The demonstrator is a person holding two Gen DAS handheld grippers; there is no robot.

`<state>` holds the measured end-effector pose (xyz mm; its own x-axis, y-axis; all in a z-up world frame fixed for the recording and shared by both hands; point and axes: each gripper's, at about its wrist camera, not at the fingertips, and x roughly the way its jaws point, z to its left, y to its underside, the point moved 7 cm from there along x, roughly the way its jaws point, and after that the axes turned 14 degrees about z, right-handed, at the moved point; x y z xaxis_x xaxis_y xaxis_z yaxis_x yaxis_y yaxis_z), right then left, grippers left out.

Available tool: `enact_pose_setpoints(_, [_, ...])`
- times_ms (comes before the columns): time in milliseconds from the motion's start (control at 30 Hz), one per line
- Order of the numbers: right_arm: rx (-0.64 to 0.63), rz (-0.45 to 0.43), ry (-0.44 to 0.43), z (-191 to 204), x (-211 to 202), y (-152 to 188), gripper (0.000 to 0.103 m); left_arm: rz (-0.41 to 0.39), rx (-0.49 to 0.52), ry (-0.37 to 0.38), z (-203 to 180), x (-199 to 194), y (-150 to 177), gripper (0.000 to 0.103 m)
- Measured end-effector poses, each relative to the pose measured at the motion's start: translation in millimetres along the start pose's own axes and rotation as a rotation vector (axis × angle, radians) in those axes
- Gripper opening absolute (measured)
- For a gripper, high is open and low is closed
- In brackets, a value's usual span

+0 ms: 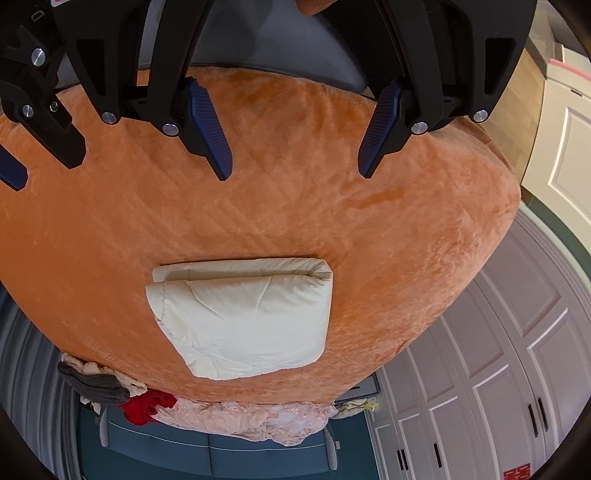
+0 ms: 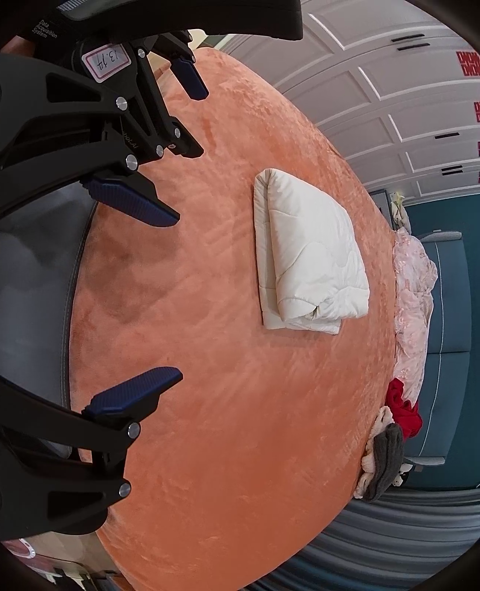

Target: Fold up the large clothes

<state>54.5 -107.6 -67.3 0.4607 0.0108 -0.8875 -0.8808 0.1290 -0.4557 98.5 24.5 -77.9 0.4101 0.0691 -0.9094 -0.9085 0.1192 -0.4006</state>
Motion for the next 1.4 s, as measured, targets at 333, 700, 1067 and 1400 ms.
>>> enact_pose_setpoints(333, [-0.003, -0.005, 0.006, 1.7, -2.6, -1.1, 0.076, -0.012, -0.002, -0.013, 2.2, -5.2, 0.4, 0.068])
enact_pose_setpoints(700, [0.000, -0.007, 0.012, 1.7, -6.0, -1.7, 0.076, -0.017, -0.003, -0.016, 1.9, -7.4, 1.1, 0.068])
enact_pose_setpoints(1067, [0.002, -0.007, 0.012, 1.7, -6.3, -2.3, 0.076, -0.024, -0.003, -0.025, 3.8, -8.3, 1.5, 0.068])
enact_pose_setpoints(1400, [0.006, -0.008, 0.016, 1.5, -6.7, -2.8, 0.076, -0.028, -0.016, -0.002, 3.9, -9.6, -0.2, 0.067])
